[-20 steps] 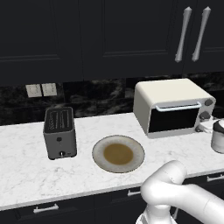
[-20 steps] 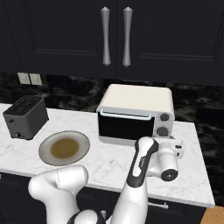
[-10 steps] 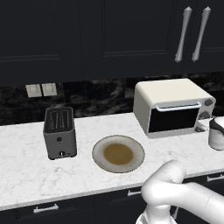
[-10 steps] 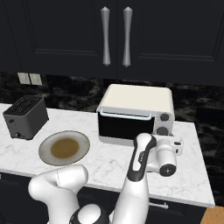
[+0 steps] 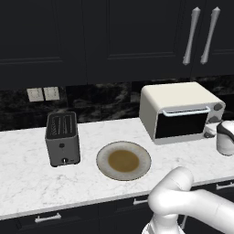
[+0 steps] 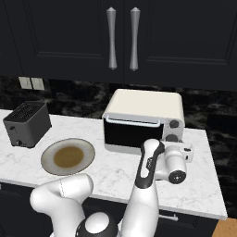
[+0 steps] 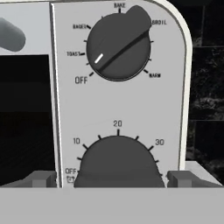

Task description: Pick up the kebab skewer and baguette bread, and place them inside the toaster oven. Close the toaster oven door and start by setting the timer.

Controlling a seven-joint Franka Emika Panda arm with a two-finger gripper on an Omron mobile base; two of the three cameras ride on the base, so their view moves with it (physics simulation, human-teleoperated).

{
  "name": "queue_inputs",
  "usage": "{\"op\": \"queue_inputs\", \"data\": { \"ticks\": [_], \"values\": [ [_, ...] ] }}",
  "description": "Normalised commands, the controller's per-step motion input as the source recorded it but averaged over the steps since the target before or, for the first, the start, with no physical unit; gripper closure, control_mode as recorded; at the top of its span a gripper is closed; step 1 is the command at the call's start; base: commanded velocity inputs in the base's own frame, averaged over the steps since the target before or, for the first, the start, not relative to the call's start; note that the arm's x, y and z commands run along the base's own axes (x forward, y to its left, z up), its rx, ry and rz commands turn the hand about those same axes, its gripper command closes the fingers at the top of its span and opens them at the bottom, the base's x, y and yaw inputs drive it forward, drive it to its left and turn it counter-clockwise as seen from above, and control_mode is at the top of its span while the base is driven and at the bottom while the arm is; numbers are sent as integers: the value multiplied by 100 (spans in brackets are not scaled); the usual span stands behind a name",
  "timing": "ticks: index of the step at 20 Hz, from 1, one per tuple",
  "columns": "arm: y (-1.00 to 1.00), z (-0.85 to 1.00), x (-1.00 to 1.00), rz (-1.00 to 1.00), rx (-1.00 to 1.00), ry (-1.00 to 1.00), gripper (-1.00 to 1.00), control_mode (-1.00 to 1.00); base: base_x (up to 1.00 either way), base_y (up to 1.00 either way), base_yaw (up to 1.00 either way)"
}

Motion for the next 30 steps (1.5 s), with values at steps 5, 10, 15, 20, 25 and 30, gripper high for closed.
{"op": "queue_inputs", "data": {
  "ticks": [5, 10, 15, 20, 25, 30],
  "values": [
    [0, -3, 8, 0, 0, 0, -100, -100, 0, 0, 0],
    [0, -6, 0, 0, 0, 0, -100, -100, 0, 0, 0],
    [0, 0, 10, 0, 0, 0, -100, -100, 0, 0, 0],
    [0, 0, 18, 0, 0, 0, -100, -100, 0, 0, 0],
    [0, 0, 6, 0, 0, 0, -100, -100, 0, 0, 0],
    [0, 0, 0, 0, 0, 0, -100, -100, 0, 0, 0]
  ]
}}
